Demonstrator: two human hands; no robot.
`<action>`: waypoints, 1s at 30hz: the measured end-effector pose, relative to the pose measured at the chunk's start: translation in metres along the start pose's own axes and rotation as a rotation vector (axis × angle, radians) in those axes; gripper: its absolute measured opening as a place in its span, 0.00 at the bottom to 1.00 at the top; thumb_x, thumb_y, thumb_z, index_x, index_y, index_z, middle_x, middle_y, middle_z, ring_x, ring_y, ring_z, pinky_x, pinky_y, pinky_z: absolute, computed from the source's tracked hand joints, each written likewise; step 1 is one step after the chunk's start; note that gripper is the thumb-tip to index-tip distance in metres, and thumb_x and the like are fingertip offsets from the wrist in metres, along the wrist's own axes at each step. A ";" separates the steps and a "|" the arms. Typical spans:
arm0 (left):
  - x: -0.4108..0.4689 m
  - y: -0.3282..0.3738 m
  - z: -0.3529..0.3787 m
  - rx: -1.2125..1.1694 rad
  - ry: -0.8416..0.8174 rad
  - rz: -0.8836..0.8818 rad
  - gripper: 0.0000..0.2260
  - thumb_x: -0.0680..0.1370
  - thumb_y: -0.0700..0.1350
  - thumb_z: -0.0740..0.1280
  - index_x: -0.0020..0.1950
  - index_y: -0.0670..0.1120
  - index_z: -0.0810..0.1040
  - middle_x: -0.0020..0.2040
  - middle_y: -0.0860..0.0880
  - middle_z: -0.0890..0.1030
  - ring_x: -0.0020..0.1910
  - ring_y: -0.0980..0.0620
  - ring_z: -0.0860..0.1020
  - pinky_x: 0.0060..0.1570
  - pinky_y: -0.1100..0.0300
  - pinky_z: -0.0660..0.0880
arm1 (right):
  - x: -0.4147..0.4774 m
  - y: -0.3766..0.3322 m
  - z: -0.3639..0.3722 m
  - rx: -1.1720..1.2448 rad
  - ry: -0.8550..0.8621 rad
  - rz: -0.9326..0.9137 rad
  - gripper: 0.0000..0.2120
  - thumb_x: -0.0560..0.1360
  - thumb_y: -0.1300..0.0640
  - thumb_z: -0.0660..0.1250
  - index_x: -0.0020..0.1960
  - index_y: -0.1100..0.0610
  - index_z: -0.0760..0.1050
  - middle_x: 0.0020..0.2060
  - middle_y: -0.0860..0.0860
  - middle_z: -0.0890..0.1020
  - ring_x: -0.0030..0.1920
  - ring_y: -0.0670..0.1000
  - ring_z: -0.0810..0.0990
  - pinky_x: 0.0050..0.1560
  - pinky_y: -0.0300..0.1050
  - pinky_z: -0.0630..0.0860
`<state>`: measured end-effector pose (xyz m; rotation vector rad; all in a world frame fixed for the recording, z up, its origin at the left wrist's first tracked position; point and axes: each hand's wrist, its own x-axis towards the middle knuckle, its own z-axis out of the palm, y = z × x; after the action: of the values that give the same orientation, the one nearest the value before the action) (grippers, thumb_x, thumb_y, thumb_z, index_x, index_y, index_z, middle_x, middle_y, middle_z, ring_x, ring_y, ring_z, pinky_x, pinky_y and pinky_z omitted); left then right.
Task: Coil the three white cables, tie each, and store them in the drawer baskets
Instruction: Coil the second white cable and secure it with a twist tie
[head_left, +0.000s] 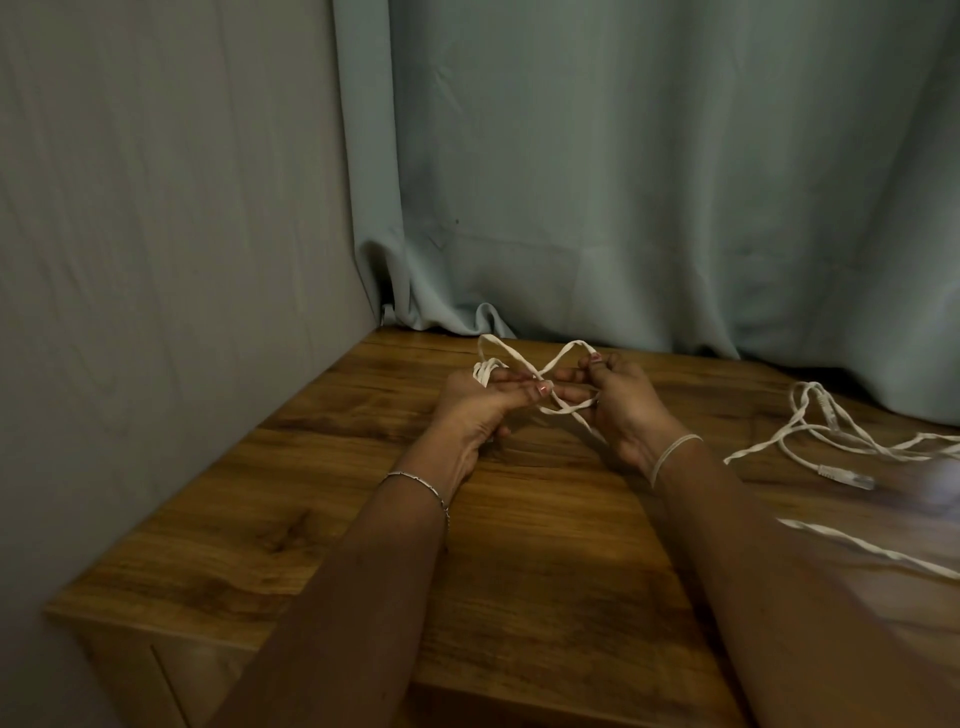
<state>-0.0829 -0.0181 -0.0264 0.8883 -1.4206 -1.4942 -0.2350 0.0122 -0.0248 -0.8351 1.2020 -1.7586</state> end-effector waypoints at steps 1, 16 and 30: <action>0.000 0.000 0.001 -0.005 0.024 0.021 0.11 0.67 0.43 0.79 0.47 0.44 0.82 0.35 0.54 0.85 0.32 0.61 0.81 0.24 0.67 0.69 | 0.000 0.000 0.001 0.017 -0.016 0.004 0.09 0.84 0.61 0.50 0.49 0.59 0.66 0.41 0.59 0.80 0.33 0.53 0.85 0.28 0.44 0.80; 0.023 -0.010 -0.006 -0.196 0.295 0.037 0.06 0.77 0.43 0.70 0.44 0.48 0.74 0.39 0.51 0.78 0.32 0.55 0.74 0.30 0.62 0.72 | 0.001 0.005 -0.019 -1.144 0.263 -0.496 0.12 0.73 0.57 0.72 0.47 0.53 0.69 0.37 0.47 0.76 0.39 0.51 0.77 0.39 0.44 0.70; 0.016 -0.004 -0.009 -0.410 -0.025 -0.162 0.12 0.82 0.48 0.61 0.43 0.44 0.77 0.29 0.53 0.75 0.16 0.60 0.59 0.18 0.68 0.62 | 0.005 0.002 -0.032 -1.255 0.382 -0.405 0.19 0.73 0.59 0.71 0.64 0.54 0.77 0.63 0.54 0.76 0.62 0.56 0.75 0.62 0.46 0.71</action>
<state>-0.0808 -0.0361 -0.0298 0.7406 -1.0212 -1.8388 -0.2637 0.0200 -0.0370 -1.5406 2.6177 -1.3326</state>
